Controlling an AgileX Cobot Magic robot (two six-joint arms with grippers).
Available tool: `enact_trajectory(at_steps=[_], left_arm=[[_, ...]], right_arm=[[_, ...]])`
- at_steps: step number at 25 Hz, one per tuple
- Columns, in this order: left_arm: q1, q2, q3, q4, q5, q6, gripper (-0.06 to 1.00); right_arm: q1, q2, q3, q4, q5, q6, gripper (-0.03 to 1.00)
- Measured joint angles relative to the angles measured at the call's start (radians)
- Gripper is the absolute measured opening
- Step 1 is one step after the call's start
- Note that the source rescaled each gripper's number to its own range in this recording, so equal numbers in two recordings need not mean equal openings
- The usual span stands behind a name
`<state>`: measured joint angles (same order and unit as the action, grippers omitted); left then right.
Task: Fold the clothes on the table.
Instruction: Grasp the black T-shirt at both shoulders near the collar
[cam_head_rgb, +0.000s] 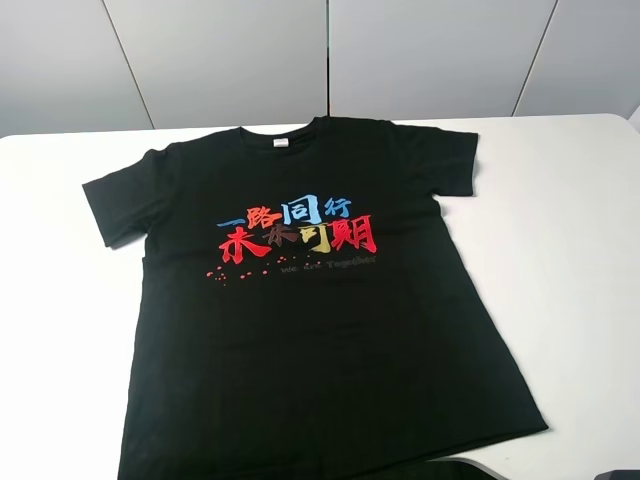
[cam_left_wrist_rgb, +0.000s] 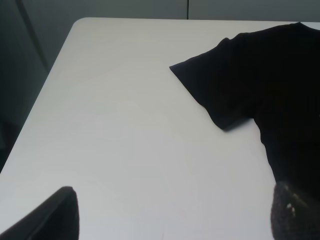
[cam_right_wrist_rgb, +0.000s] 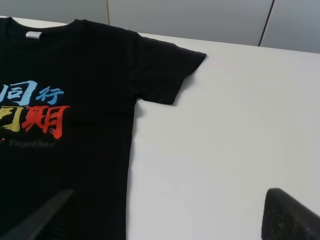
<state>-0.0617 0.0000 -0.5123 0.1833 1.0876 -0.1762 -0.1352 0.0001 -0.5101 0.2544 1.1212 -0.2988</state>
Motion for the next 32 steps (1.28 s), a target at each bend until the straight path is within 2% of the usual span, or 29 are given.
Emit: enact_trajectory(at_steps=[32], left_arm=[[0.000,0.000,0.000,0.000,0.000,0.000,1.00]], right_arm=[[0.000,0.000,0.000,0.000,-0.002,0.000,0.80]])
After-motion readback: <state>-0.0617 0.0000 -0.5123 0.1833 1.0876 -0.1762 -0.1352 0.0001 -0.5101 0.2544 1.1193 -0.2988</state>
